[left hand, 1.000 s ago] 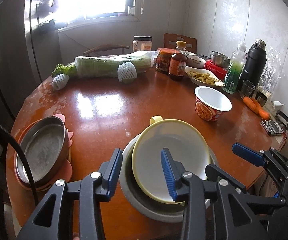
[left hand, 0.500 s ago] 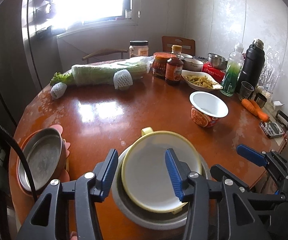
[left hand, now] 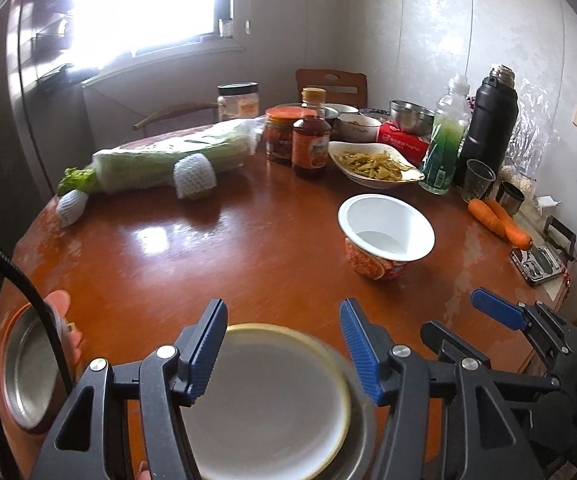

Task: Organize plates and bowls
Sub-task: 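Move both open tools to the white paper noodle cup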

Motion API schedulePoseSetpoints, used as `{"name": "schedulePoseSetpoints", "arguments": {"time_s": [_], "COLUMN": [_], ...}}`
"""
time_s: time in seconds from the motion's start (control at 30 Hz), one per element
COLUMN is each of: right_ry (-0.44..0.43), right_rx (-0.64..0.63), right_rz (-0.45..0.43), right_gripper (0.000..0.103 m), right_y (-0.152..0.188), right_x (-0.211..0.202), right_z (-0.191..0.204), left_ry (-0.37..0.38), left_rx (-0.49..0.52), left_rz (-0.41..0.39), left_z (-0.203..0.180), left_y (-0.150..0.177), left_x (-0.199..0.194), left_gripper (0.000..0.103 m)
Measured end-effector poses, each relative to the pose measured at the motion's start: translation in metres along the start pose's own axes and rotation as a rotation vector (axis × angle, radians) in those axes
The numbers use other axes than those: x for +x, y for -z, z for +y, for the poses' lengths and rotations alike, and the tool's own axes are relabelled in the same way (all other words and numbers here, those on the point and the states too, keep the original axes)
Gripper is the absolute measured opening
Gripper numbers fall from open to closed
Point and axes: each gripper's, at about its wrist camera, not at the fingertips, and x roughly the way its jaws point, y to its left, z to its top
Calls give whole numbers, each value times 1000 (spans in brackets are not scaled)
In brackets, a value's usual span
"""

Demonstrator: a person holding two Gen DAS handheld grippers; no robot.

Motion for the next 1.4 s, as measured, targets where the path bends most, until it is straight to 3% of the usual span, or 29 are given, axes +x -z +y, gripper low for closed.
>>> {"name": "schedulePoseSetpoints", "arguments": {"time_s": [0.63, 1.03, 1.4], "right_ry": [80, 65, 24], "right_rx": [67, 66, 44], "right_rz": [31, 81, 129], "right_gripper": [74, 74, 74], "right_y": [-34, -60, -63], "right_x": [22, 59, 94], "right_z": [-51, -65, -70], "left_ry": [49, 56, 81], "left_rx": [-2, -8, -21], "left_rz": [53, 101, 164], "left_z": [-21, -31, -33], "left_y": [-38, -57, -63], "left_x": [39, 71, 103], "left_gripper": [59, 59, 59]}}
